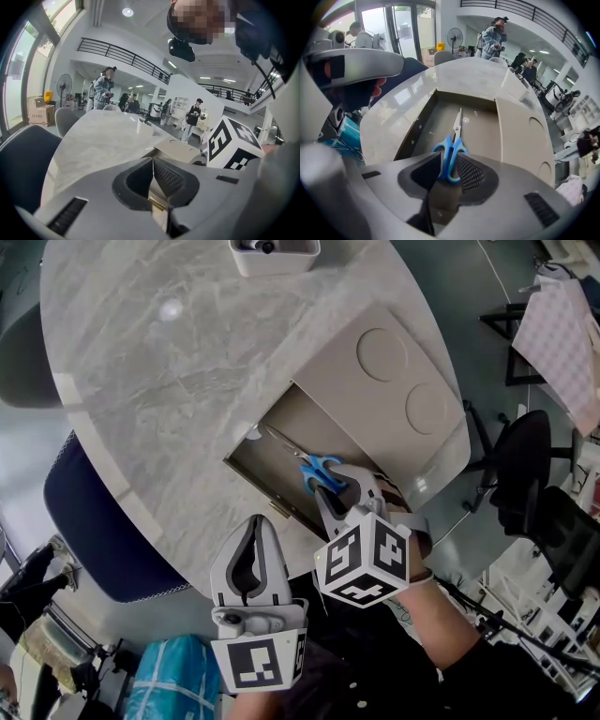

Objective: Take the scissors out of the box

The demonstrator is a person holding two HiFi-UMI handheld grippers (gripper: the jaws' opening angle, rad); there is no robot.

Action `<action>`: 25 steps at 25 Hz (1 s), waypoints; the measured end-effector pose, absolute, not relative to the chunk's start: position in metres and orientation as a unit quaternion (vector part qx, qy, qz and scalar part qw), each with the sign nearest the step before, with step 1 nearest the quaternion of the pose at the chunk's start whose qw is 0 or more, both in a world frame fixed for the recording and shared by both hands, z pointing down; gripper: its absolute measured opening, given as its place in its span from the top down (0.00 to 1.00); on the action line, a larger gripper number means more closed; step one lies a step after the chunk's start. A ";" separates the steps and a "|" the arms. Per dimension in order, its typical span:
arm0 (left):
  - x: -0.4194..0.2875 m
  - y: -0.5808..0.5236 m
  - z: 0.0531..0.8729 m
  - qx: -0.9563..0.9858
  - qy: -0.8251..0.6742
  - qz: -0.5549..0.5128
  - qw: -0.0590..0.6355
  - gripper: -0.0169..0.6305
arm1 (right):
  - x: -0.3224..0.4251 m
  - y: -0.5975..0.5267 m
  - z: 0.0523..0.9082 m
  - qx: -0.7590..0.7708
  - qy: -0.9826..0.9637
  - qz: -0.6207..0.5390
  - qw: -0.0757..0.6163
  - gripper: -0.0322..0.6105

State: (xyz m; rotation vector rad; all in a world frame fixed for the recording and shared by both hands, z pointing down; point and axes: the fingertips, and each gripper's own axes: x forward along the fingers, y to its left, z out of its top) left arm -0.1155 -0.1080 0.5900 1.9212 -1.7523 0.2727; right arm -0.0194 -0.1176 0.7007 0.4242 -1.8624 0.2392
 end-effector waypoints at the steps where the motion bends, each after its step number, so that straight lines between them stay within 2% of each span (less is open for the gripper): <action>1: -0.116 -0.108 0.590 0.709 -0.647 0.101 0.261 0.95 | -0.020 -0.118 0.702 0.181 -0.792 0.102 0.574 0.79; 6: -0.117 -0.107 0.591 0.710 -0.645 0.103 0.265 0.95 | -0.016 -0.115 0.713 0.167 -0.784 0.092 0.591 0.79; 12: -0.117 -0.108 0.592 0.710 -0.643 0.101 0.269 0.95 | -0.017 -0.115 0.711 0.161 -0.798 0.123 0.568 0.82; 25: -0.118 -0.115 0.563 0.714 -0.647 0.094 0.251 0.95 | -0.012 -0.124 0.677 0.202 -0.818 0.103 0.529 0.83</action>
